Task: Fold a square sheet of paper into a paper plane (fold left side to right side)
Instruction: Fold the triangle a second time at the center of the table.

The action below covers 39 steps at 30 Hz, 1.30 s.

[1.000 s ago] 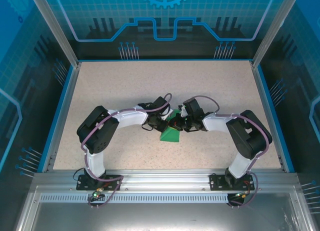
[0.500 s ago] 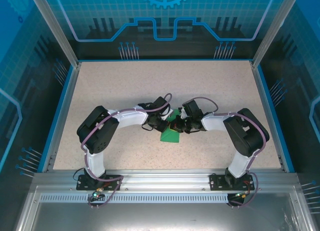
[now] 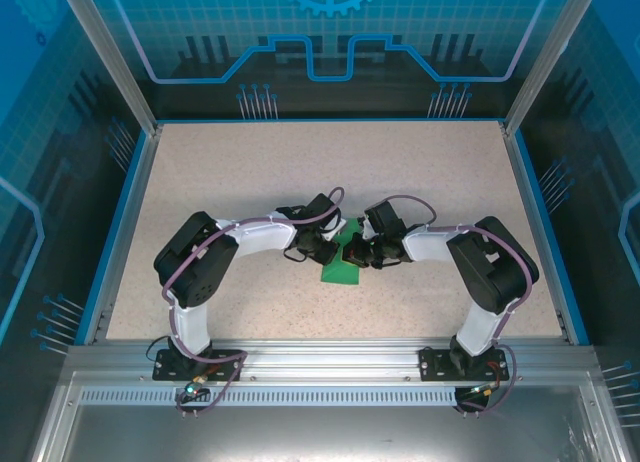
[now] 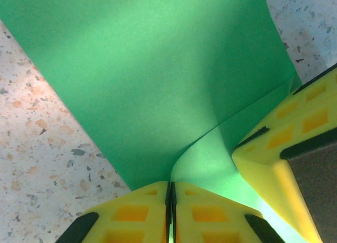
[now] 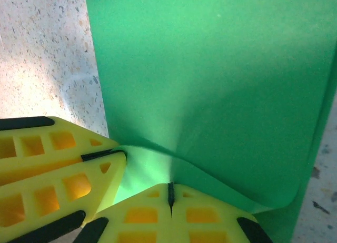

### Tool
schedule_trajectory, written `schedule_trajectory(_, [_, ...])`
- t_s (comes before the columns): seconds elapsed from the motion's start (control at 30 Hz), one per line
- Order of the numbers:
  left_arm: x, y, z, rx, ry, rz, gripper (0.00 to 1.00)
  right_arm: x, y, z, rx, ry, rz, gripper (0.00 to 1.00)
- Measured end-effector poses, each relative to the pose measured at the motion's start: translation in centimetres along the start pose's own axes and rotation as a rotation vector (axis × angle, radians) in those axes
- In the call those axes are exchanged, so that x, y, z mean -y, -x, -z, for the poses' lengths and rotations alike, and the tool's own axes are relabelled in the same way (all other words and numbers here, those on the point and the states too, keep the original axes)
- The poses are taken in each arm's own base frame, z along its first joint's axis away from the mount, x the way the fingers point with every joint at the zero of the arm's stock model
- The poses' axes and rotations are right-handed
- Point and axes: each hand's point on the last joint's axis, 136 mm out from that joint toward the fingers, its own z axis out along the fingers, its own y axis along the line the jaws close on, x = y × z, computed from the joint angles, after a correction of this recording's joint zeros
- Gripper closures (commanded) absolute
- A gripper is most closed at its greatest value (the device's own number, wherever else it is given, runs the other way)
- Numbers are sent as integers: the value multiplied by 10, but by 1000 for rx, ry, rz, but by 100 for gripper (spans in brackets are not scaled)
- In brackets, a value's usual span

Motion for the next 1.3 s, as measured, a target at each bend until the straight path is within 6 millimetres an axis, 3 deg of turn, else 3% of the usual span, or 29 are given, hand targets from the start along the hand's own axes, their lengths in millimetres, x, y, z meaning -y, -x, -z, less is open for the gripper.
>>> schedule_trajectory(0.2, [3, -2, 10, 1, -1, -1, 74, 0, 0, 0, 0, -1, 3, 100])
schedule_trajectory(0.47, [17, 10, 65, 112, -52, 22, 71, 0, 0, 0, 0, -1, 3, 100])
schedule_trajectory(0.57, [30, 3, 72, 105, -133, 53, 71, 0, 0, 0, 0, -1, 6, 100])
schedule_trajectory(0.8, [48, -32, 49, -17, -272, 156, 72, 0, 0, 0, -1, -1, 7, 100])
schedule_trajectory(1.3, [42, -54, 20, -93, -274, 218, 73, 0, -1, 0, -5, -5, 4, 100])
